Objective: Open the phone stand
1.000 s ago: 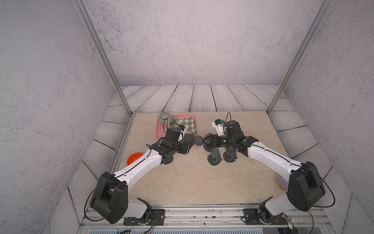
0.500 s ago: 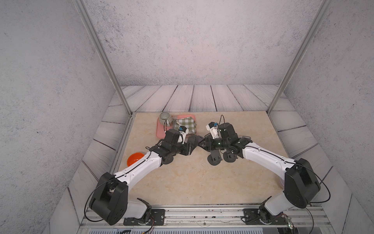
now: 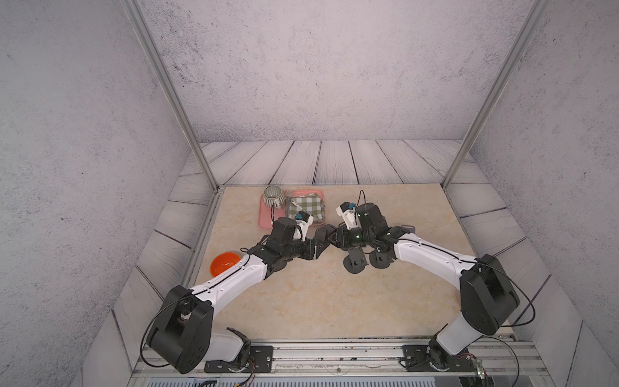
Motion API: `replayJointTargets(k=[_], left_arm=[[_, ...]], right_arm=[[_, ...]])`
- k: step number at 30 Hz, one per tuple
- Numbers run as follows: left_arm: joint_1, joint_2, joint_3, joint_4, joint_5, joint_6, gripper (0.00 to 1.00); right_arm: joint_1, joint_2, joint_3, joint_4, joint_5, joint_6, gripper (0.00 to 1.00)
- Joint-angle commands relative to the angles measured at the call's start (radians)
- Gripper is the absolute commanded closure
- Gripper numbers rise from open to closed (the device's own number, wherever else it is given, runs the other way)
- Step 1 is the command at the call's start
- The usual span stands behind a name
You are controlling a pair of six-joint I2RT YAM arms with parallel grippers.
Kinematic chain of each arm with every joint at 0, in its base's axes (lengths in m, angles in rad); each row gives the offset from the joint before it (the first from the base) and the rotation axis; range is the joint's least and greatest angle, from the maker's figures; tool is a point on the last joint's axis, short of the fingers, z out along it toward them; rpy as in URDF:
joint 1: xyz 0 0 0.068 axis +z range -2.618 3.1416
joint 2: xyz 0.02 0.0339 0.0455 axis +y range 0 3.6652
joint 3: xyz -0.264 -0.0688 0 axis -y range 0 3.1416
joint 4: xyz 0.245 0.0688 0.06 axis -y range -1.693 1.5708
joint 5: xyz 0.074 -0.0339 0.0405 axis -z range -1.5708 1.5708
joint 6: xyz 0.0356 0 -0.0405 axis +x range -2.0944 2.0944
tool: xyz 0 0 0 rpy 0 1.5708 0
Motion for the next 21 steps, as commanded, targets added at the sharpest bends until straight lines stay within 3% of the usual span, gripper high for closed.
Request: replayJointTargets(k=[1, 4, 6, 13, 21], left_arm=[[0.002, -0.030, -0.012, 0.094, 0.079, -0.023, 0.63], [0.002, -0.038, -0.006, 0.073, 0.080, -0.011, 0.63], [0.002, -0.044, -0.001, 0.054, 0.076, -0.001, 0.63], [0.003, -0.040, 0.034, -0.020, 0.073, 0.042, 0.63], [0.002, -0.040, 0.023, -0.032, 0.040, 0.041, 0.63]], right_arm=[[0.008, 0.026, 0.032, 0.024, 0.004, -0.001, 0.79], [0.008, 0.024, 0.024, 0.023, 0.028, -0.010, 0.95], [0.008, 0.022, 0.027, 0.007, 0.044, -0.025, 0.99], [0.008, 0.000, 0.051, -0.097, 0.156, -0.119, 1.00], [0.006, -0.051, 0.071, -0.232, 0.395, -0.279, 1.00]])
